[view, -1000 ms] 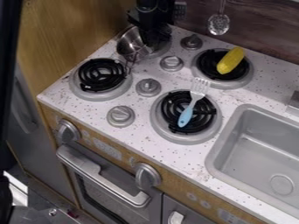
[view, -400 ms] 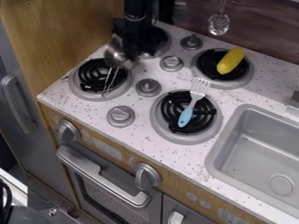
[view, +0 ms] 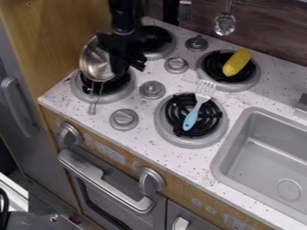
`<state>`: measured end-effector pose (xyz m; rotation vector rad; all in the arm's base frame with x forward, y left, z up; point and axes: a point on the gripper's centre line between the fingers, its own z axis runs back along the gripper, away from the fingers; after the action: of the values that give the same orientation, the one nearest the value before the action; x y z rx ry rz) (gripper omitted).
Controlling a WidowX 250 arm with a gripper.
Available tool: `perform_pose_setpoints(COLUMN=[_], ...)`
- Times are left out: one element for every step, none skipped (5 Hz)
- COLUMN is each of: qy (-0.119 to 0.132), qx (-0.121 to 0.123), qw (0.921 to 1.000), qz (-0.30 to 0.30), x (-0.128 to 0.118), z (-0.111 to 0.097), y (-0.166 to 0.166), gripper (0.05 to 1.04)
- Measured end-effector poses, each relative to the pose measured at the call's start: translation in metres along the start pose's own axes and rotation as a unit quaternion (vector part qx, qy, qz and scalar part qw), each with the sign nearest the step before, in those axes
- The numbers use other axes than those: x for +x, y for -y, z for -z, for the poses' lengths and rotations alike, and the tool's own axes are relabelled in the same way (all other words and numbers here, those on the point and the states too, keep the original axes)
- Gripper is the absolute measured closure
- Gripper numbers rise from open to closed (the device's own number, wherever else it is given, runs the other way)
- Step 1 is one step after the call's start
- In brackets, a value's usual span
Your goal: Move the pot beside the upper right side of the bottom left burner
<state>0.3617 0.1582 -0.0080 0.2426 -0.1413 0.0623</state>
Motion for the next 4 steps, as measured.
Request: perform_pose_setpoints(qy=[-0.016, -0.011, 0.028, 0.043], qx=[-0.001, -0.010, -0.017, -0.025], qw=[0.9998, 0.9999, 0.9986, 0.9959], qz=[-0.008, 0.000, 0.041, 0.076], x=[-0.006, -0.002, 0.022, 0.045], z=[0.001, -0.001, -0.009, -0.011], y=[-0.004, -0.002, 0.003, 0.015], gripper=[1.027, 1.027, 1.010, 0.883])
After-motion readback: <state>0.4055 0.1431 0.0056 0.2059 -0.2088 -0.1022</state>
